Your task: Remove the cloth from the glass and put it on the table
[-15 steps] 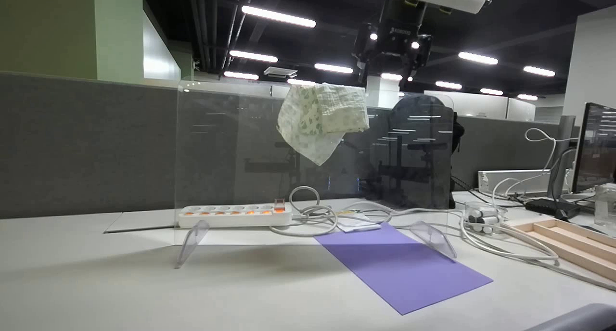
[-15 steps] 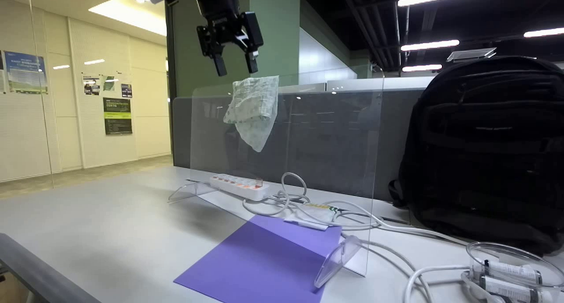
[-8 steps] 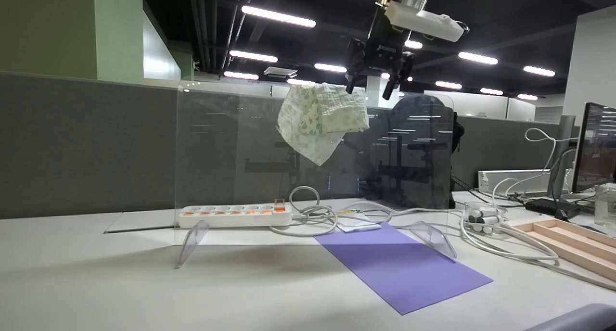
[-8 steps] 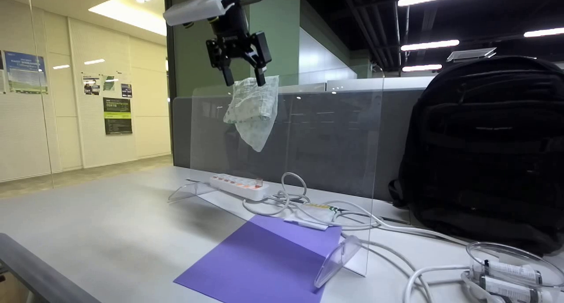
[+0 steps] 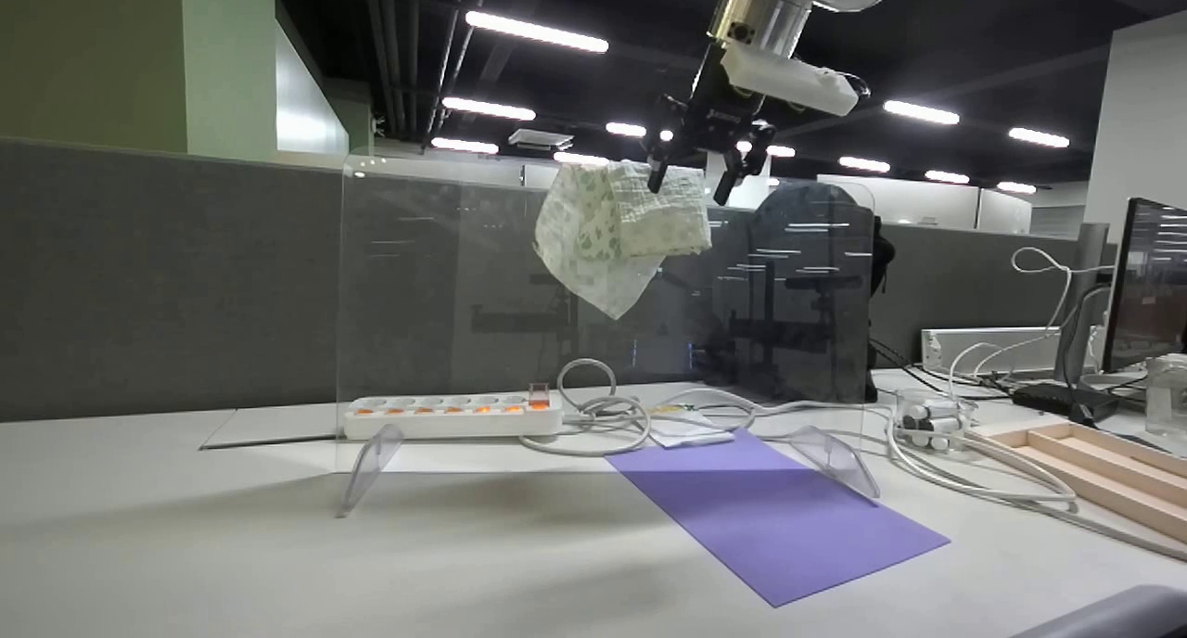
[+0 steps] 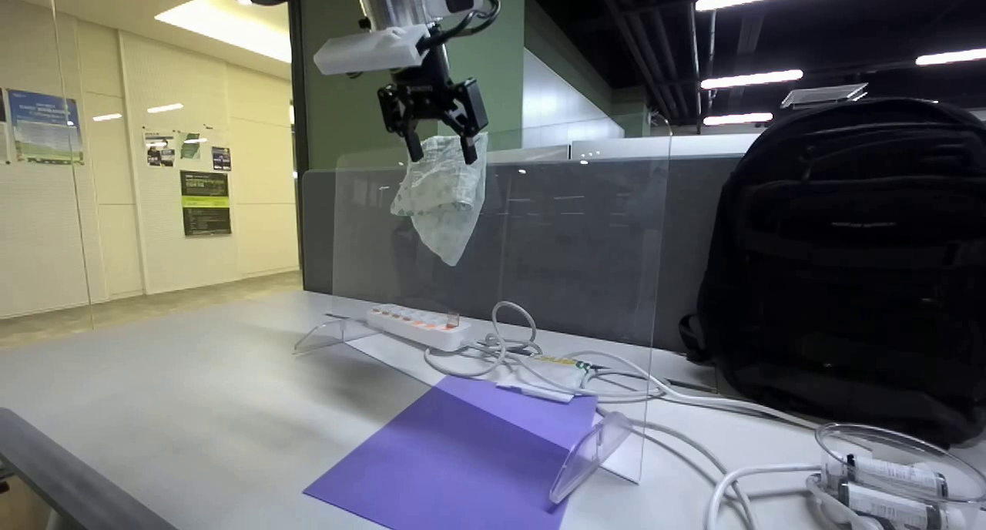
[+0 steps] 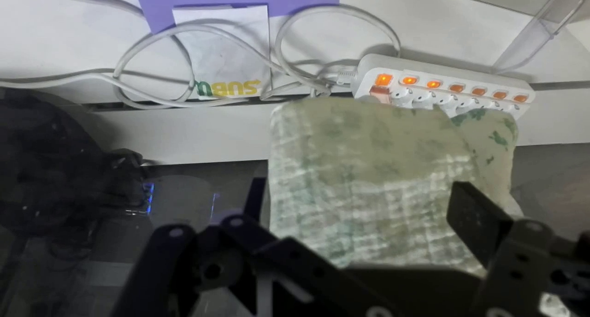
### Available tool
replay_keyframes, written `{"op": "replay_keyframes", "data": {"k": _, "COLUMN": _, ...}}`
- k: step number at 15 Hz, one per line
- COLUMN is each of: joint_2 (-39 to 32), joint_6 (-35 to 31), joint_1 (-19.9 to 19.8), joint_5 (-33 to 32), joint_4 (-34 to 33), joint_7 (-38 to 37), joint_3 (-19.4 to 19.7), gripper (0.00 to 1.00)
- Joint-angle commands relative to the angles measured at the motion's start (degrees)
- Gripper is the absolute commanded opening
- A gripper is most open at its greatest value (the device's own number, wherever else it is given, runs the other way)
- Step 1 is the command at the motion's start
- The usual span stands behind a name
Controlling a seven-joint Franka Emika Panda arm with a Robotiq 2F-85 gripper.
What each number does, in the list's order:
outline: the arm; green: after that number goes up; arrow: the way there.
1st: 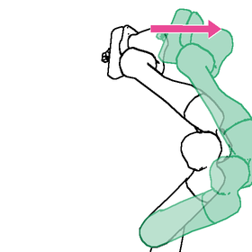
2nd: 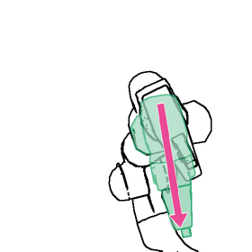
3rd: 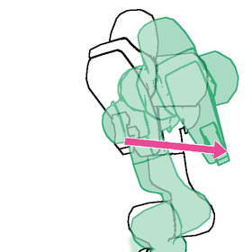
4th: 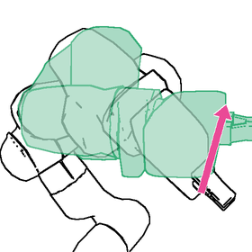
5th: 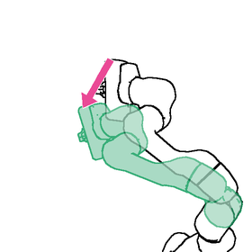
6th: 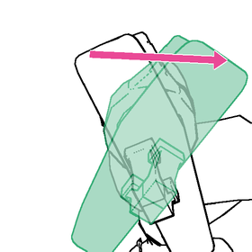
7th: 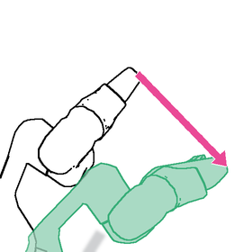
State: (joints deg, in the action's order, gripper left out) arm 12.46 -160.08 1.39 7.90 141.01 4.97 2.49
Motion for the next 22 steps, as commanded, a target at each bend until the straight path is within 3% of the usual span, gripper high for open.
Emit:
{"op": "replay_keyframes", "data": {"k": 1, "joint_2": -2.58, "joint_6": -2.91, "joint_1": -1.33, "joint_5": -2.15, "joint_4": -2.22, "joint_7": -1.1, "joint_3": -0.02, "gripper": 1.0}}
{"op": "replay_keyframes", "data": {"k": 2, "joint_2": -2.99, "joint_6": -3.84, "joint_1": -1.73, "joint_5": -2.82, "joint_4": -2.29, "joint_7": -1.28, "joint_3": -0.11, "gripper": 1.0}}
{"op": "replay_keyframes", "data": {"k": 3, "joint_2": -3.31, "joint_6": -4.45, "joint_1": -1.84, "joint_5": -3.12, "joint_4": -2.36, "joint_7": -1.13, "joint_3": -0.05, "gripper": 0.75}}
{"op": "replay_keyframes", "data": {"k": 5, "joint_2": -3.67, "joint_6": -5.27, "joint_1": -1.82, "joint_5": -3.22, "joint_4": -2.29, "joint_7": -0.81, "joint_3": 0.0, "gripper": 0.68}}
{"op": "replay_keyframes", "data": {"k": 14, "joint_2": -3.08, "joint_6": -4.03, "joint_1": -0.7, "joint_5": -0.81, "joint_4": -1.88, "joint_7": 1.43, "joint_3": 0.46, "gripper": 0.04}}
{"op": "replay_keyframes", "data": {"k": 16, "joint_2": -2.55, "joint_6": -2.18, "joint_1": -0.28, "joint_5": 0.12, "joint_4": -1.77, "joint_7": 2.17, "joint_3": 0.54, "gripper": 0.0}}
{"op": "replay_keyframes", "data": {"k": 22, "joint_2": 0.91, "joint_6": 8.57, "joint_1": 1.16, "joint_5": 1.57, "joint_4": -0.23, "joint_7": 4.83, "joint_3": 0.45, "gripper": 0.0}}
